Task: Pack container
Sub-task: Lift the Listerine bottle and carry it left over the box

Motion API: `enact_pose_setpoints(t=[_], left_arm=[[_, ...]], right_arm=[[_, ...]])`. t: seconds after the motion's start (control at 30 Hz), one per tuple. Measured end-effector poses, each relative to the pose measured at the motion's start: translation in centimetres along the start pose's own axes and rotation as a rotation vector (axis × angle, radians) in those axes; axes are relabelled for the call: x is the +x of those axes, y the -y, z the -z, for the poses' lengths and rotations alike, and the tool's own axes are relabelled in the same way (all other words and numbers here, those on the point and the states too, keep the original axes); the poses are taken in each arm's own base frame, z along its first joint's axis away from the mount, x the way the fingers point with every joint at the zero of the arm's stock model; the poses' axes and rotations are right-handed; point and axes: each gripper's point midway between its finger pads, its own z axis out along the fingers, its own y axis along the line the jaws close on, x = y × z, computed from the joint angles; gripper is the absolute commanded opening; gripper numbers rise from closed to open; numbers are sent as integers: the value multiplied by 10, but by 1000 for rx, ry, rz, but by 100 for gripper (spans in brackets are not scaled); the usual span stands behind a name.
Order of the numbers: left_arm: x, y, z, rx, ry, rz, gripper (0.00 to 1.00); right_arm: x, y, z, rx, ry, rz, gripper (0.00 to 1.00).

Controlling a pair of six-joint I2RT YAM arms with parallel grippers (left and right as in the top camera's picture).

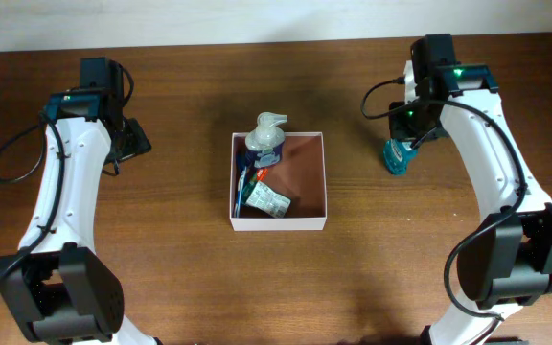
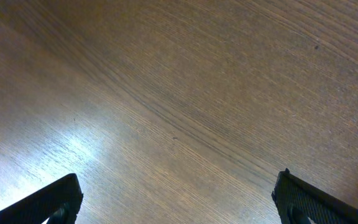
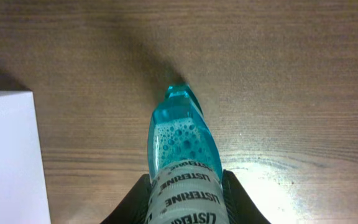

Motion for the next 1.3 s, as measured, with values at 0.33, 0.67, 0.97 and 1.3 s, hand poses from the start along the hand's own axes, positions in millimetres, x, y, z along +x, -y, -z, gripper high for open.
enact_pose_setpoints(t=[0.33,0.67,0.97,1.3], left_arm=[[0,0,0,0,0,0,99],[0,0,0,0,0,0,99],[0,0,0,0,0,0,99],[0,0,0,0,0,0,99]], right_arm=[[20,-5,5,-30,-81,-18,24],[32,-15,20,-97,-107,-26,23],[35,-36,84,-124,11,-13,23],[50,-105,118,-210,79,76,24]])
